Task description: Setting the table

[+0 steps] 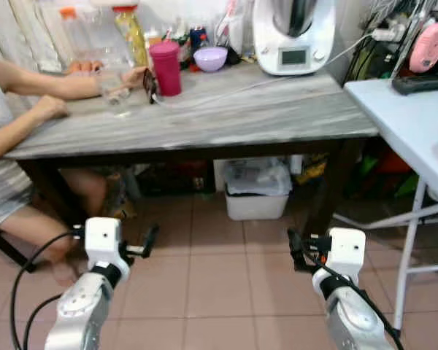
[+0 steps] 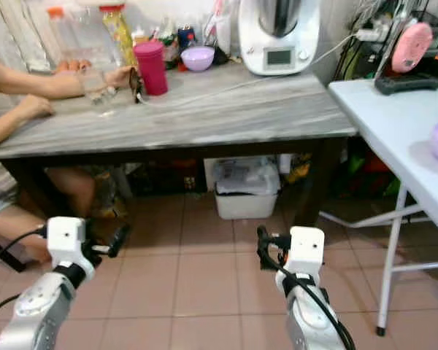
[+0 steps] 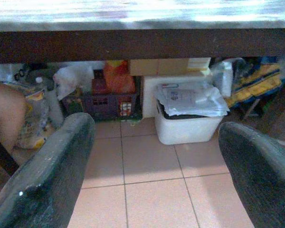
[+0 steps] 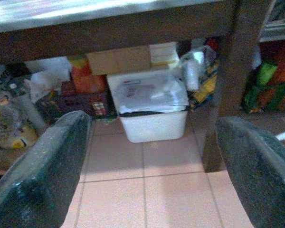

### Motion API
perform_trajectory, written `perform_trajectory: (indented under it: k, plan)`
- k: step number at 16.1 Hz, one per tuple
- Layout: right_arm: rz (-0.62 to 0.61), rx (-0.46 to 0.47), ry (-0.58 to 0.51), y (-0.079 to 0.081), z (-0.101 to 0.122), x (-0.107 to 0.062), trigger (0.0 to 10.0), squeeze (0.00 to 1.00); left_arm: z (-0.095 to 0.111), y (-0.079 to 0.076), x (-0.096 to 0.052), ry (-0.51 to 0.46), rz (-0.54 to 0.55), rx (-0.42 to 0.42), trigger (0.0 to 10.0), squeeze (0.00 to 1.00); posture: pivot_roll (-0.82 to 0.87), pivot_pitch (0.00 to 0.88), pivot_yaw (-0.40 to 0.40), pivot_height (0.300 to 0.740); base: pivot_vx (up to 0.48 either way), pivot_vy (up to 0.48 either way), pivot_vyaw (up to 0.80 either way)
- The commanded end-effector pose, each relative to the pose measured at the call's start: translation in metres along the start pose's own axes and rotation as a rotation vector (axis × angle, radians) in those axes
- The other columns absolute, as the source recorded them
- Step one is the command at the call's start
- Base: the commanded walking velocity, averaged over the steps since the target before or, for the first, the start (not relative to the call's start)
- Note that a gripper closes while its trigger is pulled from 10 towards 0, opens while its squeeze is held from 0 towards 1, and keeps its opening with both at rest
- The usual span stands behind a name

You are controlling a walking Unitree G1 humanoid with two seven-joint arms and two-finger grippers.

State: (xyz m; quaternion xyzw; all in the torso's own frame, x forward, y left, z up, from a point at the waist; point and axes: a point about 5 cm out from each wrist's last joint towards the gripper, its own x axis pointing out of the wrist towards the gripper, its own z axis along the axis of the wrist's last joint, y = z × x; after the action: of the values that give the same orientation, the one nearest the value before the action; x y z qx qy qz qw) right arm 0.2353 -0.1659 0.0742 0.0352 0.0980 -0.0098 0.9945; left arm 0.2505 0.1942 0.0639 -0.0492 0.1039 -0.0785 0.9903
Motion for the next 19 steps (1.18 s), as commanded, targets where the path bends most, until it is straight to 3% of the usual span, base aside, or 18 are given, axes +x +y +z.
perform_trajectory:
  k: [1, 15, 19]
  plan:
    - [-0.010, -0.003, -0.002, -0.003, 0.002, 0.000, 10.0, 0.00, 0.002, -0.003, 0.001, -0.006, -0.013, 0.016, 10.0, 0.00, -0.16, 0.010, 0.086, 0.740, 0.000, -0.420, 0.00]
    - [-0.007, -0.007, -0.017, -0.004, 0.005, -0.001, 10.0, 0.00, 0.003, -0.003, 0.000, -0.009, -0.012, 0.016, 10.0, 0.00, -0.16, 0.013, 0.087, 0.740, 0.000, -0.422, 0.00]
    - [0.047, -0.130, -0.225, 0.004, 0.054, -0.007, 10.0, 0.00, 0.042, -0.006, 0.000, -0.143, -0.012, -0.051, 10.0, 0.00, -0.16, 0.021, 0.085, 0.740, 0.000, -0.080, 0.00]
